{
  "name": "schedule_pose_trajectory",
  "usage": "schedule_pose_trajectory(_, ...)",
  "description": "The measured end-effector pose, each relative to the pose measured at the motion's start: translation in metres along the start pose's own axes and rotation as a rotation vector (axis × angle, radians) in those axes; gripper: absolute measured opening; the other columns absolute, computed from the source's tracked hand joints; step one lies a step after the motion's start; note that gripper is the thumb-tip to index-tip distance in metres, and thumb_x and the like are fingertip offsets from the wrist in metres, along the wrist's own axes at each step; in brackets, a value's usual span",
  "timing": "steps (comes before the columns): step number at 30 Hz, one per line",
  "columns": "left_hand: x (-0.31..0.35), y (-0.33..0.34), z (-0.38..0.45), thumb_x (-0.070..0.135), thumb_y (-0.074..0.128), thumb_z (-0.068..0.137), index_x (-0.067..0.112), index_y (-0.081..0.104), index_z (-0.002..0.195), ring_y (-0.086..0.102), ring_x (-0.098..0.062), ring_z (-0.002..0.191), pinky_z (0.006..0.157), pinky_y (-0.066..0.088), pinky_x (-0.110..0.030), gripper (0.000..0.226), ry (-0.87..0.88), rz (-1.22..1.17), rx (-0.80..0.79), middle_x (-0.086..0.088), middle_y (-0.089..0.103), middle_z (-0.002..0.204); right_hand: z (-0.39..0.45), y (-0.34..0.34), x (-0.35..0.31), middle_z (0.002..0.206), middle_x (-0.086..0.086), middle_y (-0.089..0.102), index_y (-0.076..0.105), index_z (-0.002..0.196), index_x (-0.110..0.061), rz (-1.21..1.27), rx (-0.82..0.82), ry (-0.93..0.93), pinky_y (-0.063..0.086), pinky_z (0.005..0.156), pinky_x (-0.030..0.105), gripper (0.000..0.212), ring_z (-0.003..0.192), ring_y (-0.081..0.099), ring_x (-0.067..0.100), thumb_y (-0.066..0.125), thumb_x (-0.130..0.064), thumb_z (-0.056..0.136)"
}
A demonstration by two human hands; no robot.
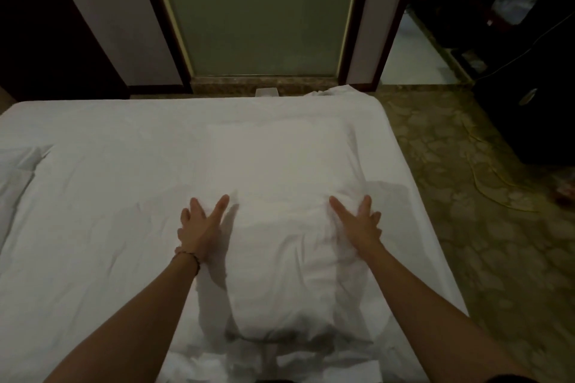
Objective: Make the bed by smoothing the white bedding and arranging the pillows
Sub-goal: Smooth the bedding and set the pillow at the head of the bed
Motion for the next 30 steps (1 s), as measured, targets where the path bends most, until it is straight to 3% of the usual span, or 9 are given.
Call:
schedule_pose_trajectory(2, -0.005, -0.003, 0.013, 0.106, 0.038, 0.052, 0.028, 0.029, 0.151, 0.029, -0.041, 0.141, 0.113, 0.027, -0.062, 0.127, -0.043, -0.104, 0.008, -0.016, 0.028, 0.156, 0.011, 0.000, 0.004, 0.165, 0.006, -0.002, -0.005, 0.153, -0.044, 0.107, -0.033, 0.048, 0.021, 0.112, 0.068, 0.142, 0.146, 0.013, 0.044, 0.051, -0.103, 0.036)
schedule_pose_trajectory(5, -0.007, -0.006, 0.020, 0.104, 0.049, 0.047, 0.025, 0.016, 0.157, 0.033, -0.040, 0.142, 0.116, 0.028, -0.055, 0.139, -0.099, -0.220, 0.018, -0.016, 0.027, 0.159, 0.024, 0.003, 0.006, 0.164, 0.007, 0.005, -0.003, 0.154, -0.042, 0.208, -0.055, 0.083, 0.025, 0.114, 0.063, 0.152, 0.147, 0.015, 0.042, 0.059, -0.101, 0.027)
schedule_pose_trajectory(9, -0.005, -0.001, 0.028, 0.101, 0.056, 0.043, 0.025, 0.014, 0.158, 0.032, -0.036, 0.144, 0.118, 0.027, -0.050, 0.144, -0.108, -0.288, 0.047, -0.011, 0.029, 0.160, 0.042, 0.012, 0.010, 0.163, 0.009, 0.015, -0.003, 0.155, -0.039, 0.265, -0.070, 0.113, 0.024, 0.117, 0.057, 0.154, 0.146, 0.023, 0.039, 0.063, -0.099, 0.030)
schedule_pose_trajectory(16, -0.009, 0.009, 0.046, 0.098, 0.060, 0.041, 0.025, 0.017, 0.158, 0.035, -0.032, 0.143, 0.117, 0.029, -0.046, 0.143, -0.108, -0.369, 0.095, -0.009, 0.035, 0.158, 0.068, 0.028, 0.019, 0.164, 0.006, 0.015, -0.012, 0.156, -0.031, 0.400, -0.178, 0.141, 0.026, 0.118, 0.049, 0.151, 0.146, 0.027, 0.032, 0.070, -0.090, 0.043)
schedule_pose_trajectory(21, -0.022, 0.014, 0.055, 0.093, 0.056, 0.049, 0.024, 0.022, 0.157, 0.033, -0.029, 0.144, 0.117, 0.025, -0.039, 0.133, -0.118, -0.424, 0.142, -0.008, 0.032, 0.159, 0.079, 0.045, 0.023, 0.163, 0.006, 0.016, -0.007, 0.158, -0.026, 0.345, -0.178, 0.148, 0.023, 0.117, 0.042, 0.133, 0.146, 0.026, 0.028, 0.066, -0.077, 0.060)
schedule_pose_trajectory(23, -0.026, 0.017, 0.060, 0.095, 0.051, 0.051, 0.024, 0.023, 0.157, 0.031, -0.028, 0.145, 0.118, 0.024, -0.040, 0.131, -0.120, -0.432, 0.147, -0.008, 0.031, 0.160, 0.083, 0.050, 0.025, 0.163, 0.008, 0.017, -0.007, 0.157, -0.029, 0.312, -0.159, 0.170, 0.023, 0.118, 0.045, 0.137, 0.146, 0.026, 0.031, 0.067, -0.083, 0.055)
schedule_pose_trajectory(26, -0.034, 0.019, 0.067, 0.101, 0.046, 0.049, 0.026, 0.025, 0.156, 0.031, -0.030, 0.145, 0.119, 0.024, -0.045, 0.132, -0.155, -0.419, 0.158, -0.009, 0.032, 0.159, 0.091, 0.059, 0.035, 0.163, 0.009, 0.015, -0.010, 0.154, -0.039, 0.258, -0.153, 0.233, 0.021, 0.119, 0.054, 0.156, 0.146, 0.023, 0.036, 0.062, -0.100, 0.030)
schedule_pose_trajectory(30, -0.041, 0.027, 0.072, 0.101, 0.052, 0.043, 0.028, 0.025, 0.154, 0.035, -0.040, 0.139, 0.116, 0.028, -0.053, 0.135, -0.273, -0.335, 0.172, -0.016, 0.032, 0.156, 0.096, 0.062, 0.037, 0.162, 0.009, 0.020, -0.007, 0.156, -0.036, 0.286, -0.156, 0.214, 0.024, 0.118, 0.049, 0.152, 0.145, 0.028, 0.034, 0.065, -0.094, 0.035)
Point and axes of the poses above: each hand's wrist, its own z-axis towards the middle knuckle, its own y-axis out of the palm, x = y × z, the point moved 7 cm from there along z, towards the middle knuckle
